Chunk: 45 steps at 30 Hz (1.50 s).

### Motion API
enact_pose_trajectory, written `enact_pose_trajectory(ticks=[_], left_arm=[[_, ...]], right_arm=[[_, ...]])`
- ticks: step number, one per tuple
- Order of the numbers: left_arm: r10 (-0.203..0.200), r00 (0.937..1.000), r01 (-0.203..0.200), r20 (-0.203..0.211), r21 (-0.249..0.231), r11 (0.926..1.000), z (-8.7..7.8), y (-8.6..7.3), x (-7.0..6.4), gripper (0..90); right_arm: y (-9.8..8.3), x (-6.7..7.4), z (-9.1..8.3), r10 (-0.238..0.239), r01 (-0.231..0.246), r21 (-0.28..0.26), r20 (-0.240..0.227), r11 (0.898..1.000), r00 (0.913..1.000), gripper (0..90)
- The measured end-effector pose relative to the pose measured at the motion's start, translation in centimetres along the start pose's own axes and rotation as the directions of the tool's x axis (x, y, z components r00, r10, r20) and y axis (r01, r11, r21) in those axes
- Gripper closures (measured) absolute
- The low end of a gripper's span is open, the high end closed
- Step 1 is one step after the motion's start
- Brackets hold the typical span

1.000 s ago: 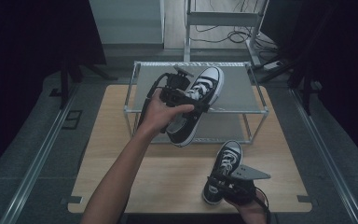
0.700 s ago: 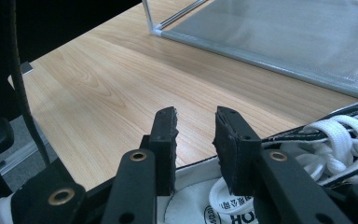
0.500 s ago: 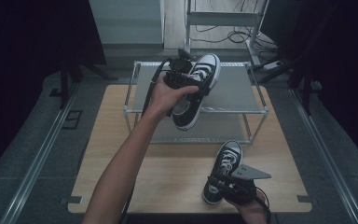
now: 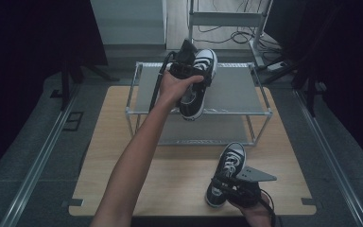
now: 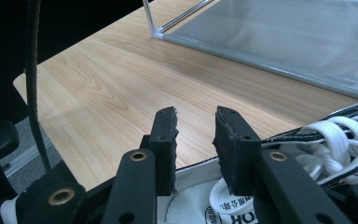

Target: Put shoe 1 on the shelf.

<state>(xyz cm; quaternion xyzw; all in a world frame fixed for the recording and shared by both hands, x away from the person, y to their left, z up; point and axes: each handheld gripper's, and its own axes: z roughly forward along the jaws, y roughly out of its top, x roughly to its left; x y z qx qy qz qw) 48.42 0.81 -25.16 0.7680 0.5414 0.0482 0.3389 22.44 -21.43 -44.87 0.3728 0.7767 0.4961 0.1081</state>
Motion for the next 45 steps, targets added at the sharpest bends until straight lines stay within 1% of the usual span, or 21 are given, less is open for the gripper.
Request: enact_pose_trajectory(ticks=[1, 2, 3, 4, 5, 9, 10, 11, 13, 15, 17, 19, 21, 24, 26, 32, 35, 41, 45], left_arm=[[0.0, 1.0, 0.0, 0.0, 0.0, 1.0, 0.0, 0.0, 0.0, 9.9], [-0.02, 0.9998, 0.02, -0.003, 0.0, 0.9998, 0.1, 0.3, 0.2, 9.9], [-0.02, 0.9998, 0.02, -0.003, 0.0, 0.9998, 0.1, 0.3, 0.2, 9.9], [-0.038, 0.9993, 0.037, -0.009, -0.004, 0.9993, 0.2, 0.6, 0.5, 9.9], [-0.038, 0.9993, 0.037, -0.009, -0.004, 0.9993, 0.2, 0.6, 0.5, 9.9], [-0.066, 0.9972, 0.066, -0.035, -0.005, 0.9978, 0.3, 1.0, 1.1, 9.9], [-0.077, 0.9957, 0.077, -0.051, -0.004, 0.997, 0.4, 1.1, 1.4, 9.9], [-0.077, 0.9957, 0.077, -0.051, -0.004, 0.997, 0.4, 1.1, 1.4, 9.9], [-0.094, 0.9931, 0.094, -0.07, -0.007, 0.9956, 0.5, 1.3, 1.8, 9.9], [-0.098, 0.9923, 0.098, -0.075, -0.004, 0.9951, 0.5, 1.4, 1.9, 9.9], [-0.117, 0.9893, 0.117, -0.086, -0.006, 0.9931, 0.8, 1.6, 2.2, 9.8], [-0.12, 0.9886, 0.121, -0.091, -0.002, 0.9927, 1.0, 1.6, 2.3, 9.8], [-0.126, 0.9863, 0.127, -0.106, 0.006, 0.9918, 1.3, 1.7, 2.5, 9.8], [-0.141, 0.9846, 0.142, -0.104, 0.01, 0.9898, 1.8, 1.7, 2.7, 9.8], [-0.154, 0.9823, 0.156, -0.107, 0.011, 0.9877, 2.1, 1.8, 2.9, 9.8], [-0.175, 0.9749, 0.178, -0.138, 0.013, 0.9839, 2.8, 2.0, 3.7, 9.8], [-0.182, 0.9726, 0.187, -0.144, 0.019, 0.9822, 3.0, 2.1, 4.0, 9.8], [-0.216, 0.9628, 0.221, -0.163, 0.015, 0.9752, 3.6, 2.2, 4.6, 9.7], [-0.215, 0.961, 0.223, -0.174, 0.027, 0.9745, 3.9, 2.3, 4.9, 9.7]], right_arm=[[0.0, 0.0, 0.0, 0.0, 0.0, 0.001, -0.001, 1.0, 1.0, 68.7], [0.0, 0.0, -0.1, 0.0, 0.0, 0.0, -0.001, 1.0, 1.0, 68.7], [0.0, 0.0, -0.1, 0.0, 0.0, 0.0, -0.001, 1.0, 1.0, 68.7], [0.0, -0.1, -0.1, 0.002, -0.002, 0.0, 0.001, 1.0, 1.0, 68.7], [0.0, -0.1, -0.1, 0.002, -0.002, 0.0, 0.001, 1.0, 1.0, 68.7], [0.0, -0.2, -0.1, 0.005, -0.005, -0.003, 0.003, 1.0, 1.0, 68.7], [0.0, -0.2, -0.1, 0.004, -0.004, -0.001, 0.002, 1.0, 1.0, 68.8], [0.0, -0.2, -0.1, 0.004, -0.004, -0.001, 0.002, 1.0, 1.0, 68.8], [0.0, -0.3, 0.0, 0.006, -0.006, -0.001, 0.003, 1.0, 1.0, 68.7], [0.0, -0.3, 0.0, 0.006, -0.006, 0.0, 0.003, 1.0, 1.0, 68.8], [0.0, -0.3, 0.0, 0.007, -0.007, 0.0, 0.003, 1.0, 1.0, 68.8], [0.0, -0.3, 0.0, 0.006, -0.006, 0.0, 0.004, 1.0, 1.0, 68.7], [0.0, -0.3, 0.0, 0.006, -0.006, -0.001, 0.004, 1.0, 1.0, 68.8], [0.0, -0.4, -0.1, 0.01, -0.01, -0.003, 0.004, 1.0, 0.9999, 68.8], [-0.1, -0.4, -0.1, 0.01, -0.01, -0.003, 0.004, 1.0, 0.9999, 68.8], [-0.1, -0.5, -0.1, 0.012, -0.012, -0.003, 0.005, 1.0, 0.9999, 68.8], [-0.1, -0.5, -0.1, 0.014, -0.014, -0.003, 0.005, 1.0, 0.9999, 68.8], [-0.1, -0.4, -0.1, 0.013, -0.013, -0.006, 0.004, 1.0, 0.9999, 68.8], [-0.1, -0.4, -0.1, 0.01, -0.01, -0.002, 0.002, 1.0, 0.9999, 68.8]])
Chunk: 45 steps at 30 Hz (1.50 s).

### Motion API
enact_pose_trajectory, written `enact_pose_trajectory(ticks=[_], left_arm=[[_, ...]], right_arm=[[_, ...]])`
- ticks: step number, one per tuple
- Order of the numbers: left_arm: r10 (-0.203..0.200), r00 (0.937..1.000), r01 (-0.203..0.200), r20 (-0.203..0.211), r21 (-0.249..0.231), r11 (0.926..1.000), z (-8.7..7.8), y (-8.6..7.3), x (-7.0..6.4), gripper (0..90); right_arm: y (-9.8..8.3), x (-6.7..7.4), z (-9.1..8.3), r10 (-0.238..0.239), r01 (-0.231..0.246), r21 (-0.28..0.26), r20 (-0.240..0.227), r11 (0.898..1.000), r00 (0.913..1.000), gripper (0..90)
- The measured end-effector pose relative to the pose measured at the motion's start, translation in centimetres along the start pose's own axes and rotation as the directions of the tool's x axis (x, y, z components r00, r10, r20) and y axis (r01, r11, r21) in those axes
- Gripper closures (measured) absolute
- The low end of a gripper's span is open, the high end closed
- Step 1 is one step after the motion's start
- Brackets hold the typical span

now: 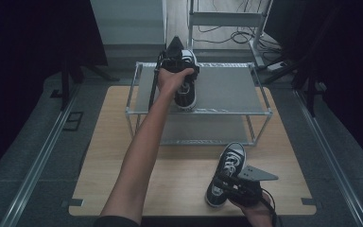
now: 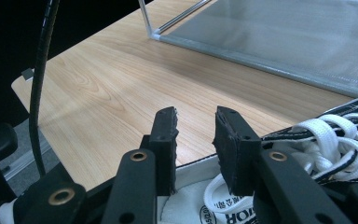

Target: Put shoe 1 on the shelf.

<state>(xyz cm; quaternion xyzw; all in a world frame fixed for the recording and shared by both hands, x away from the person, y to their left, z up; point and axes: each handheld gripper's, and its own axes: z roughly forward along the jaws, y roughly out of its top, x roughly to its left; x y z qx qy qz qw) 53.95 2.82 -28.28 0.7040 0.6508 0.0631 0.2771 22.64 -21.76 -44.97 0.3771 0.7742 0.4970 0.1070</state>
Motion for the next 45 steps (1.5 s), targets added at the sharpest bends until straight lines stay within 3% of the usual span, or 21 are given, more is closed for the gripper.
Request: enact_pose_trajectory(ticks=[29, 31, 40, 42, 45], left_arm=[[-0.059, 0.9981, 0.058, 0.017, 0.062, 0.9964, 1.8, 0.3, 0.8, 8.6], [-0.073, 0.9969, 0.071, 0.031, 0.055, 0.996, 1.8, 0.2, 1.0, 8.6], [-0.074, 0.9971, 0.073, 0.021, 0.051, 0.9961, 1.9, 0.2, 0.8, 8.4], [-0.084, 0.9959, 0.083, 0.034, 0.03, 0.9961, 1.7, 0.2, 0.8, 8.0], [-0.067, 0.9963, 0.067, 0.054, 0.004, 0.9977, 1.0, 0.3, 0.5, 6.1]], right_arm=[[-0.1, -0.1, 0.2, 0.001, -0.001, 0.007, 0.002, 1.0, 1.0, 68.6], [-0.1, 0.0, 0.2, 0.002, -0.002, 0.004, 0.002, 1.0, 1.0, 68.5], [-0.1, 0.0, 0.1, 0.001, -0.001, 0.006, 0.003, 1.0, 1.0, 67.9], [-0.2, 0.0, 0.0, 0.002, -0.002, 0.002, 0.008, 1.0, 1.0, 67.9], [-0.2, 0.0, -0.1, 0.004, -0.004, 0.0, 0.01, 1.0, 0.9999, 67.9]])
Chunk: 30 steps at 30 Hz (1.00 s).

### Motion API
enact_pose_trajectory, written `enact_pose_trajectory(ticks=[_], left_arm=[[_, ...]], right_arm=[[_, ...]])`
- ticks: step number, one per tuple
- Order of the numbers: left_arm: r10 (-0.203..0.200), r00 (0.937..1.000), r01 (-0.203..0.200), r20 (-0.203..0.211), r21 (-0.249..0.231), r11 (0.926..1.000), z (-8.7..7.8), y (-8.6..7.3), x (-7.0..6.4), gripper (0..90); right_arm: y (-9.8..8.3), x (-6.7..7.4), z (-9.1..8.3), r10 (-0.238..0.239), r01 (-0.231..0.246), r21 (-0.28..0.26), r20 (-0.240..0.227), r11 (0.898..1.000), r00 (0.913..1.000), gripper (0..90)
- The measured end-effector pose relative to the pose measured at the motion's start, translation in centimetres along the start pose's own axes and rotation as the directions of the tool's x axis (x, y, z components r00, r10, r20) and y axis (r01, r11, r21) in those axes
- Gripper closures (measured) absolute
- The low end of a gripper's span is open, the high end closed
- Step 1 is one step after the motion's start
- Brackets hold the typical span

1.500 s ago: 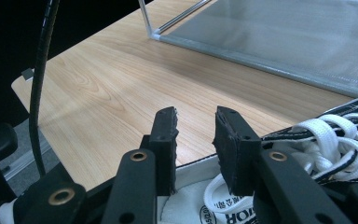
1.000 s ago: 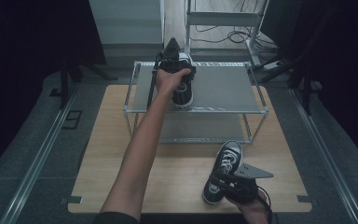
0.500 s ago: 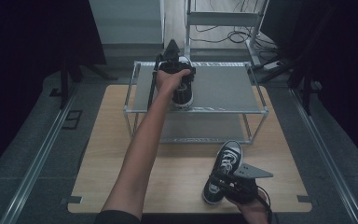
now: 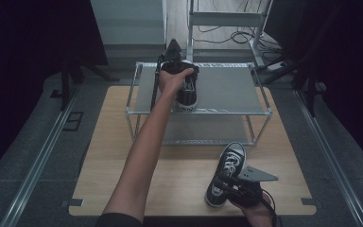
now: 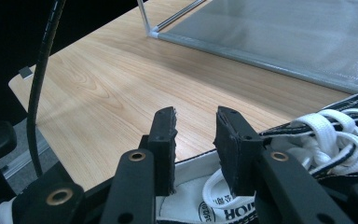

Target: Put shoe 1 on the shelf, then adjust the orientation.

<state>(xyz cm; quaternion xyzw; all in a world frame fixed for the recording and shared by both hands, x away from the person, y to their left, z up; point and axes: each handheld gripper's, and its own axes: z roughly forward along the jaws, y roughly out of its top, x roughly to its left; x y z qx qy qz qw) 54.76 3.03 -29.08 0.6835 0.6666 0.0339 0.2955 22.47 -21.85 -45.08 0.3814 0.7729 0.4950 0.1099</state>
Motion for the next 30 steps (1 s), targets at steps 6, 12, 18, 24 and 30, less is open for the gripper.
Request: enact_pose_trajectory(ticks=[6, 12, 18, 24, 30], left_arm=[[0.018, 0.9998, -0.017, 0.006, -0.036, 0.9992, -1.3, -0.1, 0.1, 5.9], [0.104, 0.9938, -0.1, 0.038, -0.106, 0.9893, -2.9, -1.2, 0.6, 15.0], [0.164, 0.9812, -0.146, 0.102, -0.162, 0.9759, -4.8, -2.8, 1.4, 15.5], [0.213, 0.9633, -0.176, 0.163, -0.217, 0.9601, -7.2, -4.2, 2.5, 16.0], [0.27, 0.9388, -0.212, 0.214, -0.257, 0.9429, -9.0, -6.7, 3.9, 16.0]], right_arm=[[-0.1, 0.1, 0.0, 0.0, 0.0, 0.003, 0.004, 1.0, 1.0, 67.9], [-0.1, 0.4, 0.0, -0.004, 0.004, 0.003, 0.005, 1.0, 1.0, 68.0], [0.0, 0.7, 0.0, -0.007, 0.007, -0.005, 0.004, 1.0, 1.0, 69.6], [0.0, 1.7, 0.2, -0.029, 0.029, -0.014, -0.01, 0.999, 0.9995, 78.2], [0.0, 3.6, 1.0, -0.067, 0.068, -0.001, -0.057, 0.998, 0.9961, 79.4]])
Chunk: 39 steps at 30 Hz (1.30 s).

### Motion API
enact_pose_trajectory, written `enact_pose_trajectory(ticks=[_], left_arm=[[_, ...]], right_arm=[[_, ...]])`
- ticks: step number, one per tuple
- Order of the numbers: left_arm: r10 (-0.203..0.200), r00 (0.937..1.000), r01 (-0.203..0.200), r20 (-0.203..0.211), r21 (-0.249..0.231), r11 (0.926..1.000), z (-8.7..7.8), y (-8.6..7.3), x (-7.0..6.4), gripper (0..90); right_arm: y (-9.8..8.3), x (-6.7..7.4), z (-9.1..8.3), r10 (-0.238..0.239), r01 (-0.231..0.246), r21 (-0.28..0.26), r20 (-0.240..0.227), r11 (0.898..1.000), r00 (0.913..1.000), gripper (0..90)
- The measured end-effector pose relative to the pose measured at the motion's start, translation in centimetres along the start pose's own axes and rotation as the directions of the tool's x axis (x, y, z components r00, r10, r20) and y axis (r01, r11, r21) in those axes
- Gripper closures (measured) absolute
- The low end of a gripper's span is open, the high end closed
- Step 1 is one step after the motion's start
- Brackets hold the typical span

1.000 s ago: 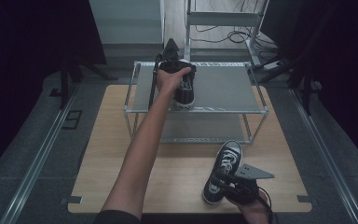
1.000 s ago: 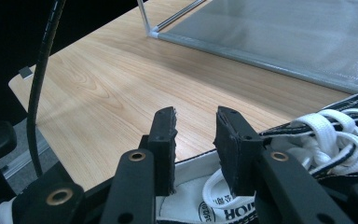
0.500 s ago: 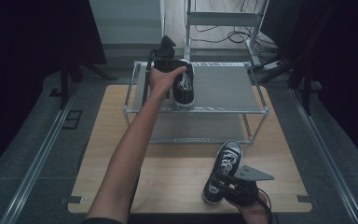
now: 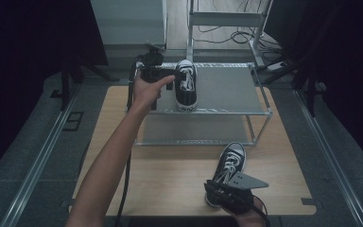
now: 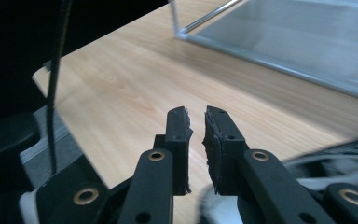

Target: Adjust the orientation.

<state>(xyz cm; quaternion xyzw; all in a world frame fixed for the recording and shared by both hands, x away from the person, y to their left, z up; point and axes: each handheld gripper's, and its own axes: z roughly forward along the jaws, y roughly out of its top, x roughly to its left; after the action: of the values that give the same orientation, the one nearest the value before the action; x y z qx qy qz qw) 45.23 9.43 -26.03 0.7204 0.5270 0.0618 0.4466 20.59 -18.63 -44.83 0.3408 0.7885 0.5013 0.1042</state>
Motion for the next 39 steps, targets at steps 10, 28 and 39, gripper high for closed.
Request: enact_pose_trajectory(ticks=[10, 28, 39], left_arm=[[0.059, 0.9982, -0.058, 0.016, -0.013, 0.9982, -2.6, -2.7, 0.7, 16.3], [0.137, 0.9899, -0.138, 0.034, 0.009, 0.9904, -3.1, -8.3, 1.4, 16.9], [0.199, 0.9791, -0.201, 0.043, 0.047, 0.9785, -3.6, -13.2, 1.5, 17.0]], right_arm=[[-1.3, 3.1, 2.6, -0.053, 0.057, 0.088, -0.054, 0.994, 0.9971, 80.1], [-4.9, 2.1, 1.9, -0.12, 0.098, 0.142, 0.155, 0.985, 0.9805, 90.0], [-6.2, 0.6, -1.1, -0.044, 0.027, 0.123, 0.139, 0.992, 0.9894, 90.0]])
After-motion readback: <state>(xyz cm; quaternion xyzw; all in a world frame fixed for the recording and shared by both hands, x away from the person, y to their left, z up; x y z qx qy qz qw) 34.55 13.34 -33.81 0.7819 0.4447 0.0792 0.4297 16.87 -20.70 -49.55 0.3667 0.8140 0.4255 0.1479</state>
